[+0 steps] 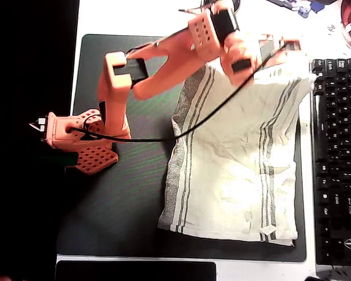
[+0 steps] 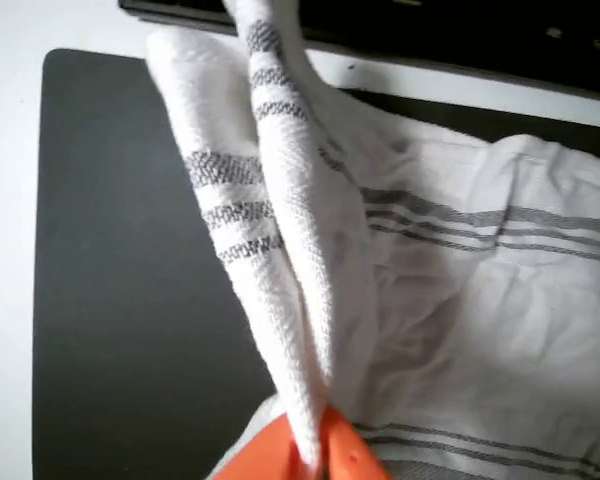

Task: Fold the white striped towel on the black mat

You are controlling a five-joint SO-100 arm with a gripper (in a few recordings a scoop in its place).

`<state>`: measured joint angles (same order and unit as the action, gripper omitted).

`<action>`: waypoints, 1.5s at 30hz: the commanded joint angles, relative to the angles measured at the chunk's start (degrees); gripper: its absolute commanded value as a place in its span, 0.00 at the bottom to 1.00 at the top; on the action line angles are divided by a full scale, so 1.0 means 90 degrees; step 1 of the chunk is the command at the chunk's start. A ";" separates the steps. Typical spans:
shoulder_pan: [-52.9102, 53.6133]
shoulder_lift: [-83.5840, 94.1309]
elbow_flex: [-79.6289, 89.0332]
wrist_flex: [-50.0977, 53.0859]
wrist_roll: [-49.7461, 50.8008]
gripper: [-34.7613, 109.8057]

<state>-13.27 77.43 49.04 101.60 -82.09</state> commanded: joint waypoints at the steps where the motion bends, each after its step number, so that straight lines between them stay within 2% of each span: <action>1: 0.0596 0.0693 0.0391 0.0127 -0.0381 0.24; 13: 0.2822 0.0928 0.0898 0.0059 -0.1455 0.24; 23: 0.4590 0.0117 0.0879 -0.0400 -0.2471 0.24; 33: 0.5361 -0.0664 0.2197 -0.2451 -0.3311 0.25; 40: 0.5576 -0.0469 0.2432 -0.2480 -0.3604 0.31; 45: 0.5596 0.0117 0.2461 -0.2158 -0.3604 0.32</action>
<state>36.83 72.86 70.22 80.51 -113.64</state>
